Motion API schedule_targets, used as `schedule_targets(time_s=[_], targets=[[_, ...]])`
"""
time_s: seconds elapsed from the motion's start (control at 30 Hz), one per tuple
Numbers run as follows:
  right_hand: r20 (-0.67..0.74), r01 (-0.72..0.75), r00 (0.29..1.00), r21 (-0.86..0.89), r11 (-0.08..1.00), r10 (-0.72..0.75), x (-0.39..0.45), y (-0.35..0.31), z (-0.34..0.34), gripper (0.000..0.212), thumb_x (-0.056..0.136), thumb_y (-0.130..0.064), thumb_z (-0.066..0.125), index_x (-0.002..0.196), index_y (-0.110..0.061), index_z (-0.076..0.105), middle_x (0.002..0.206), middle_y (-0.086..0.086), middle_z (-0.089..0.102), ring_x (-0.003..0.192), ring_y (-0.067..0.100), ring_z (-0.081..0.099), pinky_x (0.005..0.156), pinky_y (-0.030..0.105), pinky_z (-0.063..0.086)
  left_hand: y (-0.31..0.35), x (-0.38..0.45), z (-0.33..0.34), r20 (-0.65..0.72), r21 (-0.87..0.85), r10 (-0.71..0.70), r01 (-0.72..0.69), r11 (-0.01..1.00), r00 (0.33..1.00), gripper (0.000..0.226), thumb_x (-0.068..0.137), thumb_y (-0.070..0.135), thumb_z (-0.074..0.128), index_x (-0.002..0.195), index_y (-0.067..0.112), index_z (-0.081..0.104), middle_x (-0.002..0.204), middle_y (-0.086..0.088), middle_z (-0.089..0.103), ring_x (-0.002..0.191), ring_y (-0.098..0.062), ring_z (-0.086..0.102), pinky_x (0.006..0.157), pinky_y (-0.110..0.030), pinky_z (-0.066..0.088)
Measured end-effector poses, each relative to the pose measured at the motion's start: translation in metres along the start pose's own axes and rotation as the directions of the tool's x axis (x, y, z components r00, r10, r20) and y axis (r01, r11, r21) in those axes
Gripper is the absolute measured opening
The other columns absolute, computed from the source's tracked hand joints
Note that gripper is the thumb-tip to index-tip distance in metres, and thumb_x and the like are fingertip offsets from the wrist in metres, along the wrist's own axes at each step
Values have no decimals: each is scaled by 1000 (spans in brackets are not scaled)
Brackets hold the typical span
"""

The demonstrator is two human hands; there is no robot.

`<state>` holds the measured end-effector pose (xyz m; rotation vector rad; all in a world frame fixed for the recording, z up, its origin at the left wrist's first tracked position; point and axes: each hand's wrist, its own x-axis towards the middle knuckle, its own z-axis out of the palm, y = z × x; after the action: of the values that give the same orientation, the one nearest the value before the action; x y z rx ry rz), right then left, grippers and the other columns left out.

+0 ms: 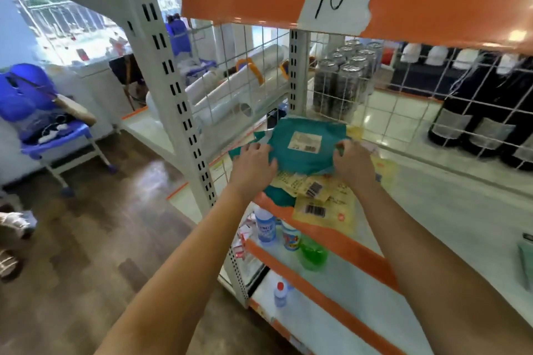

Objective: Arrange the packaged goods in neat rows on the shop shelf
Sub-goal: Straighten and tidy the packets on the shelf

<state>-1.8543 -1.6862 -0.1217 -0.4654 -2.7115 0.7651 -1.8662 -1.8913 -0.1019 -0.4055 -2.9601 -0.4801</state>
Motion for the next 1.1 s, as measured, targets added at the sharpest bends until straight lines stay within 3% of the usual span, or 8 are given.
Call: schedule_targets(time_s=[0.5,0.9,1.0,1.1], targets=[[115,-181,975,-94,979,191,58,7,9,39,95,-26,41,125,-2,48,124,20,53,114,36,50,89,39,41,-9,83,24,115,-6,-56,57,998,992,44,97,33,38,137,15,44,136,-11,47,127,-31,41,105,-48,36],[96,-373,927,126,919,363,61,-8,6,37,92,-22,45,125,-7,50,120,14,59,109,31,54,79,31,38,-18,99,40,100,-131,0,13,991,995,41,93,33,45,127,11,50,124,-13,56,111,-31,52,90,-43,46],[99,-401,916,204,893,389,57,-16,5,34,92,-20,47,123,-5,52,111,12,59,107,29,54,78,30,38,-22,100,42,100,-153,27,-11,988,995,41,95,33,45,128,10,48,128,-13,54,114,-31,50,94,-42,44],[91,-433,901,228,872,424,56,-21,6,34,90,-21,50,120,-5,55,115,13,61,101,29,56,75,28,39,-25,99,44,87,-176,62,-46,983,994,41,96,32,43,129,9,47,130,-13,53,116,-32,49,97,-43,41]])
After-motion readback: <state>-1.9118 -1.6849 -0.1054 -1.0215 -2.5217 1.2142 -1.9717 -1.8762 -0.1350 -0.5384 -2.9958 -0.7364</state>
